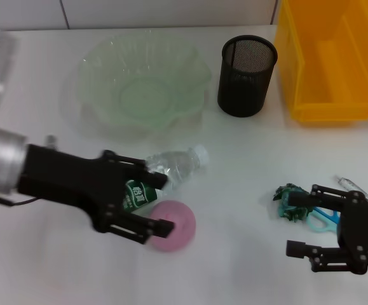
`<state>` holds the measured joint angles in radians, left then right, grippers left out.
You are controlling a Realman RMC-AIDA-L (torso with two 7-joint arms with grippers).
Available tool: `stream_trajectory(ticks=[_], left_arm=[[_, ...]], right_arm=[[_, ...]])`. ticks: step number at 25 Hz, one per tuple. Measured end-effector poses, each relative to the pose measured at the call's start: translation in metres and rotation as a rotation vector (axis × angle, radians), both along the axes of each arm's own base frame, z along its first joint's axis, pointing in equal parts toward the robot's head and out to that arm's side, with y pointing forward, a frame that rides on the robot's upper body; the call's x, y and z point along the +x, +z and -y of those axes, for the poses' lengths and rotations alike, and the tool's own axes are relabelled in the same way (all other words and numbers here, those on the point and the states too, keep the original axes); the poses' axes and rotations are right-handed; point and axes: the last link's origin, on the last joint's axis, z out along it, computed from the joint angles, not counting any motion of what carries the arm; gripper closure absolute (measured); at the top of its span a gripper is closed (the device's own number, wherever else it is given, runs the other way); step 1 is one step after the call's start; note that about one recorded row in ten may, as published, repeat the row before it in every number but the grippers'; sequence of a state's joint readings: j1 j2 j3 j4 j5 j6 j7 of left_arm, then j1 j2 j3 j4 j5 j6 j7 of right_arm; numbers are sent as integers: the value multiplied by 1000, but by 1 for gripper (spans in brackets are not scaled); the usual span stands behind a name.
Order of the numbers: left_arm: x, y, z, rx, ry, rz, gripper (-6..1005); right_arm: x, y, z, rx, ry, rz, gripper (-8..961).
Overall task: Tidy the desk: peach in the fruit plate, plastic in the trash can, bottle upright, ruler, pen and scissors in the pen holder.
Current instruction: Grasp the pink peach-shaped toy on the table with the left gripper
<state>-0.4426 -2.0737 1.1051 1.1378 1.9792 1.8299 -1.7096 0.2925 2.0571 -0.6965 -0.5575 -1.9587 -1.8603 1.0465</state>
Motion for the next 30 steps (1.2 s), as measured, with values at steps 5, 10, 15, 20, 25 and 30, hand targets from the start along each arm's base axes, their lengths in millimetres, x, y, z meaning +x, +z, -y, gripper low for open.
stream_trajectory(ticks=[5, 10, 15, 20, 25, 30], left_arm=[[34, -39, -12, -49, -136, -147, 187], [51, -59, -16, -38, -246, -211, 189], [51, -72, -15, -23, -336, -310, 190], [48, -73, -15, -8, -385, -379, 192], [40, -71, -17, 3, -407, -458, 213], [37, -74, -18, 9, -422, -490, 264]], right_arm=[[10, 6, 3, 29, -43, 14, 121], [16, 8, 3, 46, -71, 34, 121], [19, 8, 2, 52, -84, 44, 121], [17, 9, -1, 53, -78, 45, 122], [15, 9, -4, 56, -73, 41, 122], [14, 10, -7, 68, -76, 31, 122]])
